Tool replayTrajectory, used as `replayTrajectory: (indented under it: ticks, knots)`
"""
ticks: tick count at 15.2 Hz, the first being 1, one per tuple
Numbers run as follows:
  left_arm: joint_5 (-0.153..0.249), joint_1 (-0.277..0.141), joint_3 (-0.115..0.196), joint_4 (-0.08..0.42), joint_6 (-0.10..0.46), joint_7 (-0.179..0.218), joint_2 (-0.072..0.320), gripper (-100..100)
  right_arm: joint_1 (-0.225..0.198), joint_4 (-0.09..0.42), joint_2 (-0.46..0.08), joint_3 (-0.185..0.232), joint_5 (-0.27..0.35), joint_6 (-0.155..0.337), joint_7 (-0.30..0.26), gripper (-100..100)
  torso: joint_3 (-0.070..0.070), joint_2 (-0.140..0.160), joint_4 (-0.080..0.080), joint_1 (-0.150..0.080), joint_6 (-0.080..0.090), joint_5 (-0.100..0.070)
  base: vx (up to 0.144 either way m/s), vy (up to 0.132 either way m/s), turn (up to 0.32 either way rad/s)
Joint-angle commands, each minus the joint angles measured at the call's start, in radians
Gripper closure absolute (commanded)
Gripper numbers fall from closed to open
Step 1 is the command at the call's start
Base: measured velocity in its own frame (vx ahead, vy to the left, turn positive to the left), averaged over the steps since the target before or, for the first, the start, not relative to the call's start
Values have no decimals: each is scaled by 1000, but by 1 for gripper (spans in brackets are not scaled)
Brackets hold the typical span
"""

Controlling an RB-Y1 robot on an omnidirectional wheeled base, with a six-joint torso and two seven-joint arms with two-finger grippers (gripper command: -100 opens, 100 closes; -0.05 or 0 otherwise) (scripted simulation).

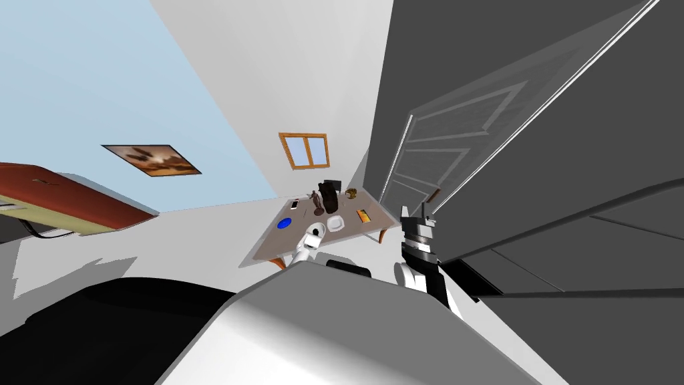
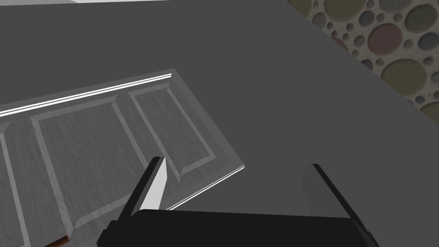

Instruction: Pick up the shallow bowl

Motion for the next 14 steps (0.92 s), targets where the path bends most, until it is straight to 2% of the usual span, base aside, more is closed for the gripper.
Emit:
replayTrajectory:
  ticks: [1, 2, 3, 9, 10, 11, 14]
  knots:
    - [-3, -16, 2, 32, 27, 9, -4, -100, 0, 0, 0, 0, 0, 0, 0, 0, 0, 0, 0, 0, 0, 0, 58, -1, -54]
    - [-2, -8, 1, 14, 13, 5, -2, -100, 0, 0, 0, 0, 0, 0, 0, 0, 0, 0, 0, 0, 0, 0, 36, -1, -17]
    - [0, -10, 7, 47, -15, -1, -1, -100, 0, 0, 0, 0, 0, 0, 0, 0, 0, 0, 0, 0, 0, 0, 31, -5, 39]
    - [4, -9, 22, 116, -94, -16, 4, -100, 0, 0, 0, 0, 0, 0, 0, 0, 0, 1, 0, -1, 0, 0, 42, -12, 34]
    - [3, -13, 18, 104, -72, -12, 4, -100, 0, 0, 0, 0, 0, 0, 0, 0, 0, 1, 0, -1, 0, 0, 28, -10, 20]
    - [4, -14, 19, 109, -80, -13, 4, 100, 0, 0, 0, 0, 0, 0, 0, 0, 1, 1, 0, -1, 0, 0, 10, -4, 1]
    - [6, -13, 20, 109, -80, -10, 2, 100, 0, 0, 0, 0, 0, 0, 0, 0, 1, 2, 0, 0, 1, -1, 0, -1, 7]
